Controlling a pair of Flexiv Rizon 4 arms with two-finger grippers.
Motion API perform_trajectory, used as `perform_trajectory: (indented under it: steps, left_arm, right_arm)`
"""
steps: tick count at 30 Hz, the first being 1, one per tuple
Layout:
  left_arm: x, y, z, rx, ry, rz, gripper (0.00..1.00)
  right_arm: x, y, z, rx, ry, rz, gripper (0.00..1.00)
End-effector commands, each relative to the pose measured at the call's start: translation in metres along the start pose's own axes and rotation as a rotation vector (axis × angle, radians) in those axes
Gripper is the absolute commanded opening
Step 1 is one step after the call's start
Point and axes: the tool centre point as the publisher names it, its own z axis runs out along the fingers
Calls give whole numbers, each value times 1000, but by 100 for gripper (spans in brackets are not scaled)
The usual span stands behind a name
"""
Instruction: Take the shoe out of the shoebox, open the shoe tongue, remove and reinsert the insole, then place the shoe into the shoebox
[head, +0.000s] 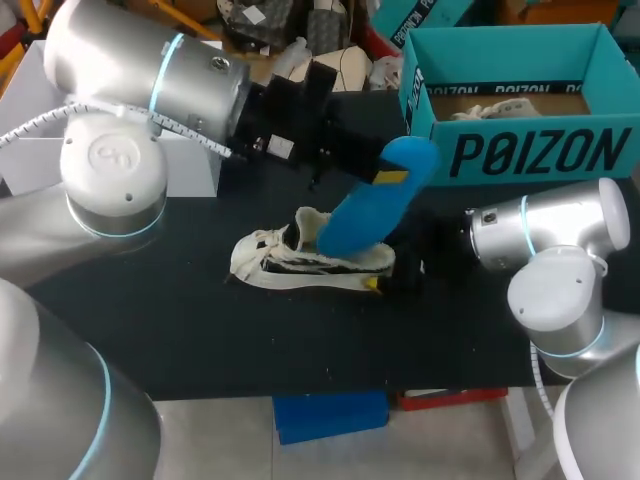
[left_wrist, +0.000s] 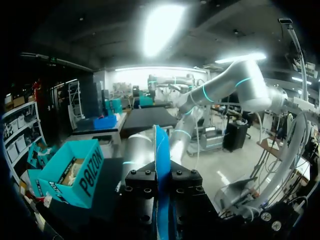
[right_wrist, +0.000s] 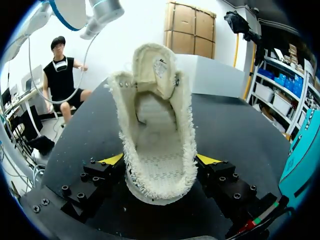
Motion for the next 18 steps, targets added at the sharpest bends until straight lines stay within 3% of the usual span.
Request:
perform_trajectory:
  steps: [1, 6, 8, 14, 18]
  left_arm:
    - [5, 2, -13, 0, -6, 2, 0]
    - [5, 2, -13, 0, -6, 2, 0]
    - [11, -1, -24, 67, -47, -140, 0]
    - [23, -37, -49, 267, -114, -280, 0]
    - [32, -68, -60, 335, -153, -293, 0]
  right_arm:
    - [0, -1, 2, 3, -1, 1, 0]
    - [0, -1, 2, 3, -1, 1, 0]
    - [0, -1, 2, 3, -1, 1, 0]
    - [0, -1, 2, 3, -1, 1, 0]
    - [0, -1, 2, 3, -1, 1, 0]
